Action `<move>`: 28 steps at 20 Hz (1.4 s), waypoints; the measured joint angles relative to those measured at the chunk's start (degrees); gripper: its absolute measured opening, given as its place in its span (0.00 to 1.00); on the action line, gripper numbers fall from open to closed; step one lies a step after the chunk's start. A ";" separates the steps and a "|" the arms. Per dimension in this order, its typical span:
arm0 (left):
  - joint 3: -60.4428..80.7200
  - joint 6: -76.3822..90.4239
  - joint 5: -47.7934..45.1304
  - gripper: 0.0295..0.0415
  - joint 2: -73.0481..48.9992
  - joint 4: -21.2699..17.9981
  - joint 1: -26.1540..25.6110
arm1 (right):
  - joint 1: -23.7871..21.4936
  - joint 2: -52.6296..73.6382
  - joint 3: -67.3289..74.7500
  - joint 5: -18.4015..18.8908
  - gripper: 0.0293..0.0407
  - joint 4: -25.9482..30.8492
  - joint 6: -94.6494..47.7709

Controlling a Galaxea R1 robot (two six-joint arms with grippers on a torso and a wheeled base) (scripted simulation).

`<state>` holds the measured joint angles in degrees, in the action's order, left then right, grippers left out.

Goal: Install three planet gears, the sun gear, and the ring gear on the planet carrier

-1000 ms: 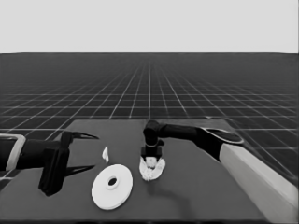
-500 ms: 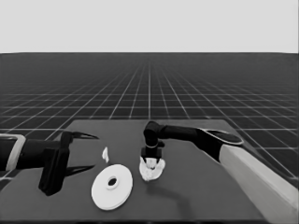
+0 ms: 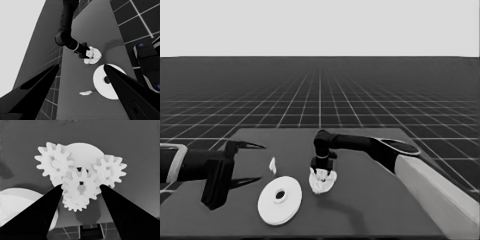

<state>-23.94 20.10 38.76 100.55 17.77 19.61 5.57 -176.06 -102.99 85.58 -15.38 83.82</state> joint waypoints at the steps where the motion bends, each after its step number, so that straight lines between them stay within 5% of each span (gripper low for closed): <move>1: 0.00 0.00 0.00 0.75 0.00 0.00 0.00 | 0.00 -0.01 0.00 0.00 0.14 0.00 0.60; 28: 0.00 0.00 0.00 0.75 0.00 0.00 0.00 | 0.33 0.05 -0.04 -0.01 0.14 0.01 16.80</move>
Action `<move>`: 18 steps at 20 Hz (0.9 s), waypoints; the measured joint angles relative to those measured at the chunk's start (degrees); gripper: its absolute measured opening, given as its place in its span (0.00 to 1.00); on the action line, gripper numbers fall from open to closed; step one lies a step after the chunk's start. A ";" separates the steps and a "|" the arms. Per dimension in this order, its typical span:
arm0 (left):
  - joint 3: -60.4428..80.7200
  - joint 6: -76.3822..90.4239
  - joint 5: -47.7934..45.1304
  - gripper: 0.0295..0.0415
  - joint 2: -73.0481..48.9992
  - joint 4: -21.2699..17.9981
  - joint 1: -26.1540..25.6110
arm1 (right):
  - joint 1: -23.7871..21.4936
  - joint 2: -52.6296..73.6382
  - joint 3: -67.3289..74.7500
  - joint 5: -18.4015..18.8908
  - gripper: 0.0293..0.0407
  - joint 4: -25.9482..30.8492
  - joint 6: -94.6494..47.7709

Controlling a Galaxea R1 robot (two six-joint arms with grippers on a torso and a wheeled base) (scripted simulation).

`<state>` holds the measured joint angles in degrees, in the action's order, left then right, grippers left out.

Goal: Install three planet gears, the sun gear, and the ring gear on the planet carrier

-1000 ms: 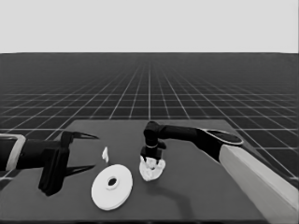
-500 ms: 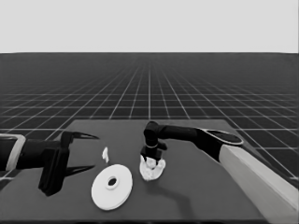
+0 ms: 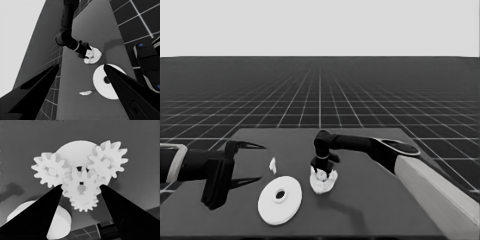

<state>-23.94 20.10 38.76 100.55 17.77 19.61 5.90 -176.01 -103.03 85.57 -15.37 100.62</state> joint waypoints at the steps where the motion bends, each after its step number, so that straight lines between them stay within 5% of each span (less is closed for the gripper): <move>1: 0.00 0.00 0.00 0.75 0.00 0.00 0.00 | 0.00 0.00 0.00 0.00 0.14 0.00 0.60; 18: 0.00 0.00 0.00 0.75 0.00 0.00 0.00 | 0.00 0.00 0.00 0.00 0.14 0.00 10.80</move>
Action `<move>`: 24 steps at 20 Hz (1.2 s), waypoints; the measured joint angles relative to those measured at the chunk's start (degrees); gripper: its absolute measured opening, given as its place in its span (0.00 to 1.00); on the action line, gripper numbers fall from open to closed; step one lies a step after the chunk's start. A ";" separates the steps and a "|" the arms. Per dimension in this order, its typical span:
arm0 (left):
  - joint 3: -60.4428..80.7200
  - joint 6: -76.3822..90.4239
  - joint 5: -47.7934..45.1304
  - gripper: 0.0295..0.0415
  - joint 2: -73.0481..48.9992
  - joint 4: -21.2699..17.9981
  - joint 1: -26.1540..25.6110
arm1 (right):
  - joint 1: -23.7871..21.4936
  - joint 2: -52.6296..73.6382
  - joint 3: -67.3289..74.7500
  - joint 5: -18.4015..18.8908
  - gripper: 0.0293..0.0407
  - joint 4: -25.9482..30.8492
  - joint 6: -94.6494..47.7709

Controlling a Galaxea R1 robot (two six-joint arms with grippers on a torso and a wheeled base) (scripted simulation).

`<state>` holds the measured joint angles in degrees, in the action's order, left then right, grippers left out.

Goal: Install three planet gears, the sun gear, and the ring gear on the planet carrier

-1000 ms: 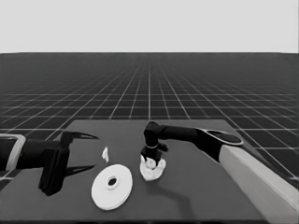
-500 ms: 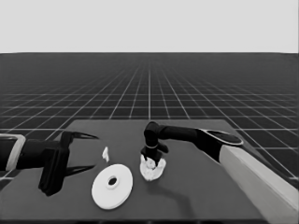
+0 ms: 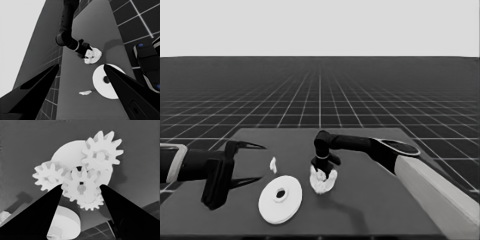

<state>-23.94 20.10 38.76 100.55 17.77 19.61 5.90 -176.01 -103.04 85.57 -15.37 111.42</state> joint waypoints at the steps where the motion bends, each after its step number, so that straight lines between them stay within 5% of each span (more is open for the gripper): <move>1: 0.00 0.00 0.00 0.75 0.00 0.00 0.00 | 0.00 0.00 0.00 0.00 0.14 0.00 0.60; 24: 0.00 0.00 0.00 0.75 0.00 0.00 0.00 | -0.01 0.01 0.00 0.00 0.14 0.00 14.40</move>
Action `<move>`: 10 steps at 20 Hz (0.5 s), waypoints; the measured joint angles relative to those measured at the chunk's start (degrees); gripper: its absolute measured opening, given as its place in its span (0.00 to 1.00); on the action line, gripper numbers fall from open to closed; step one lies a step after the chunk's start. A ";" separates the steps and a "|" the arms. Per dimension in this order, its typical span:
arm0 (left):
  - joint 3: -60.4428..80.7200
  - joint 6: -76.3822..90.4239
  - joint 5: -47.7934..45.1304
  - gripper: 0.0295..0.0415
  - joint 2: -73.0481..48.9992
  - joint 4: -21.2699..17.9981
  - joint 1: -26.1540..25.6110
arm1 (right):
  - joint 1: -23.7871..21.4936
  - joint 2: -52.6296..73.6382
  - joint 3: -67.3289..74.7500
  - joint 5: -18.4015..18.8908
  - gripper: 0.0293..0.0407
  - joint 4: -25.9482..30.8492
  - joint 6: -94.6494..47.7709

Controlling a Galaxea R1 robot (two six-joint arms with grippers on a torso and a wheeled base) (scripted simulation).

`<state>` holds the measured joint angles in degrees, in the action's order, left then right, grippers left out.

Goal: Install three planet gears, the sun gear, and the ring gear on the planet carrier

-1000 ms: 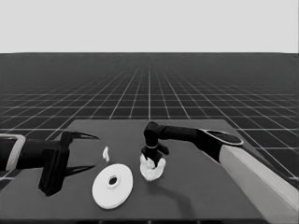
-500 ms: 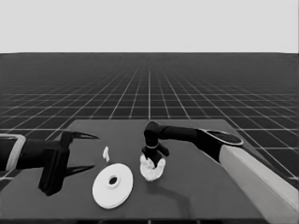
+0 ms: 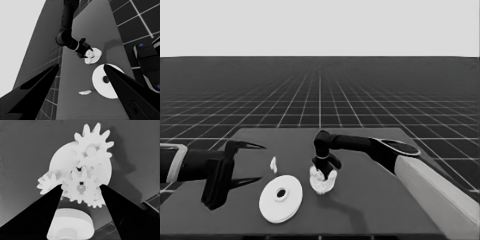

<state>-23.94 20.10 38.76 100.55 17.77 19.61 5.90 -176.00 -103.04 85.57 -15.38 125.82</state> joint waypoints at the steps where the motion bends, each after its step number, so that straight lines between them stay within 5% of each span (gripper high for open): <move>1: 0.00 0.00 0.00 0.75 0.00 0.00 0.00 | 0.00 0.00 0.00 0.00 0.14 0.00 0.60; 10: 0.00 0.00 0.00 0.75 0.00 0.00 0.00 | 0.00 0.00 0.00 0.00 0.14 0.00 6.00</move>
<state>-23.94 20.10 38.76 100.55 17.77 19.61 5.90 -176.00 -103.04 85.57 -15.38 131.82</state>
